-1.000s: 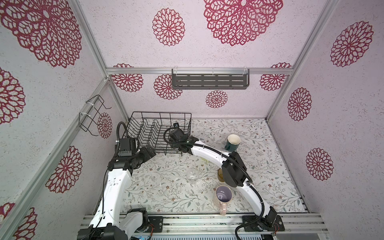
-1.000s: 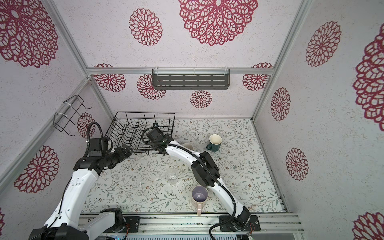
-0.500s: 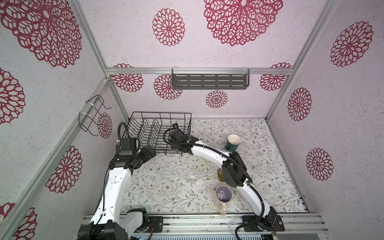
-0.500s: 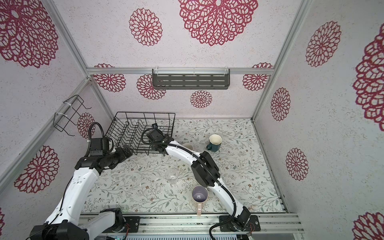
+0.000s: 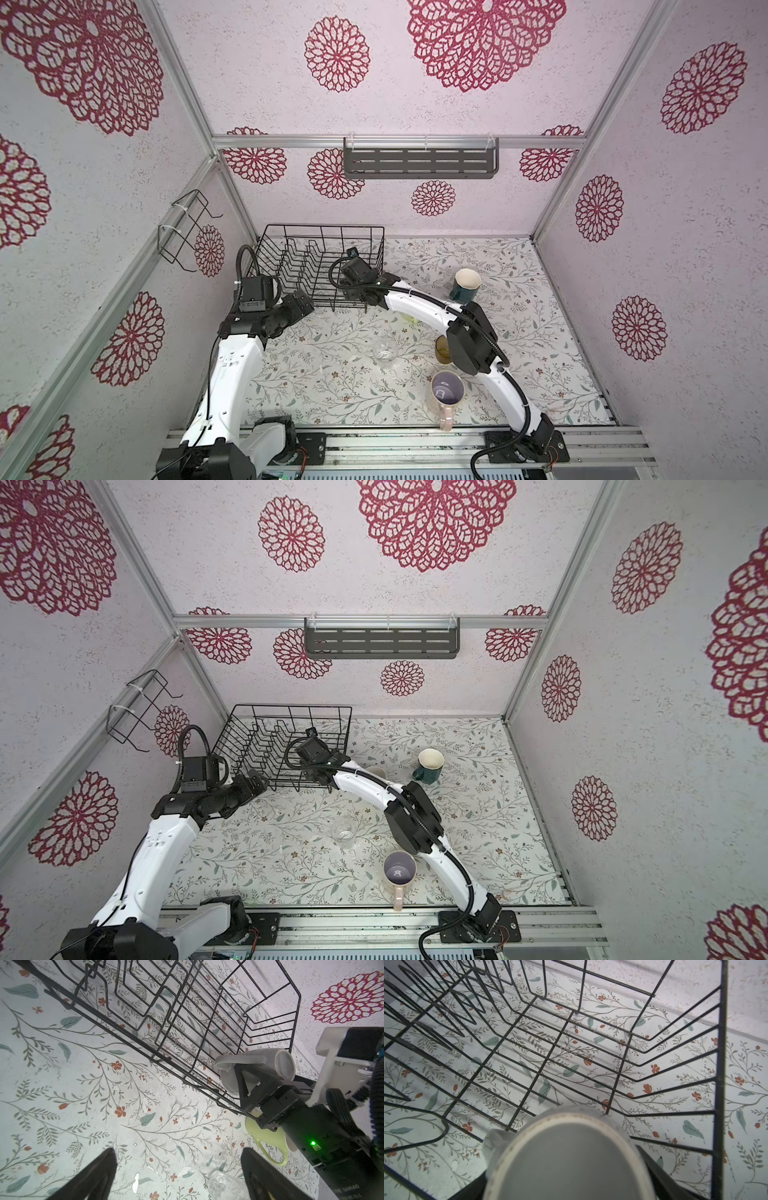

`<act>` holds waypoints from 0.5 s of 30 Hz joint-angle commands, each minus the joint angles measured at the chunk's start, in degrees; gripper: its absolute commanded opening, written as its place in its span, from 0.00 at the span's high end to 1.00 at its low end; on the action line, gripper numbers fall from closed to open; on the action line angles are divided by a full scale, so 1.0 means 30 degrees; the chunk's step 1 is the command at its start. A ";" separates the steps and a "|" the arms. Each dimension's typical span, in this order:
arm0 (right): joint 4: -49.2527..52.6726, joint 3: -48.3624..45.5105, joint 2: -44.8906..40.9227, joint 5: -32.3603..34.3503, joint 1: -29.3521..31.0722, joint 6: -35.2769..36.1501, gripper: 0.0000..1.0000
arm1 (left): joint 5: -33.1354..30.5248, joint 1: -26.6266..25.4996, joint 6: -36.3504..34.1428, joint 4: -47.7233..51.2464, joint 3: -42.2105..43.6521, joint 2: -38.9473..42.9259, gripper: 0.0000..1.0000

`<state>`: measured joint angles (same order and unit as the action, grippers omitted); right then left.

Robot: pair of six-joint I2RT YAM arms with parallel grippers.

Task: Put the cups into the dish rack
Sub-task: 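Lower the upside-down grey mug with the right gripper toward a rack slot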

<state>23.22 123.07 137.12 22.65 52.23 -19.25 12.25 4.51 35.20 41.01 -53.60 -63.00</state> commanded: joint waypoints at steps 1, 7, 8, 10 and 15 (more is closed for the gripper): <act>0.0725 -0.0376 -0.1182 0.0300 -0.0329 -0.0118 0.33 | -0.0018 0.0194 0.0015 -0.0517 0.0173 0.0342 0.03; 0.1126 -0.0359 -0.1532 -0.0279 -0.0322 0.0138 0.32 | -0.0061 0.0194 -0.0039 -0.0427 0.0202 0.0236 0.03; 0.1266 -0.0387 -0.1583 -0.0412 -0.0310 0.0234 0.32 | -0.0070 0.0195 -0.0031 -0.0429 0.0202 0.0227 0.03; 0.1576 -0.0453 -0.1694 -0.0725 -0.0328 0.0392 0.32 | -0.0070 0.0191 -0.0019 -0.0483 0.0230 0.0189 0.03; 0.2677 -0.0591 -0.1849 -0.1746 -0.0400 0.1079 0.31 | 0.0379 0.0184 0.0249 -0.0908 0.0319 -0.0048 0.03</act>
<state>25.63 121.67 135.33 19.16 51.72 -17.85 12.45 4.51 35.38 40.86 -53.34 -62.92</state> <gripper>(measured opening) 0.812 0.974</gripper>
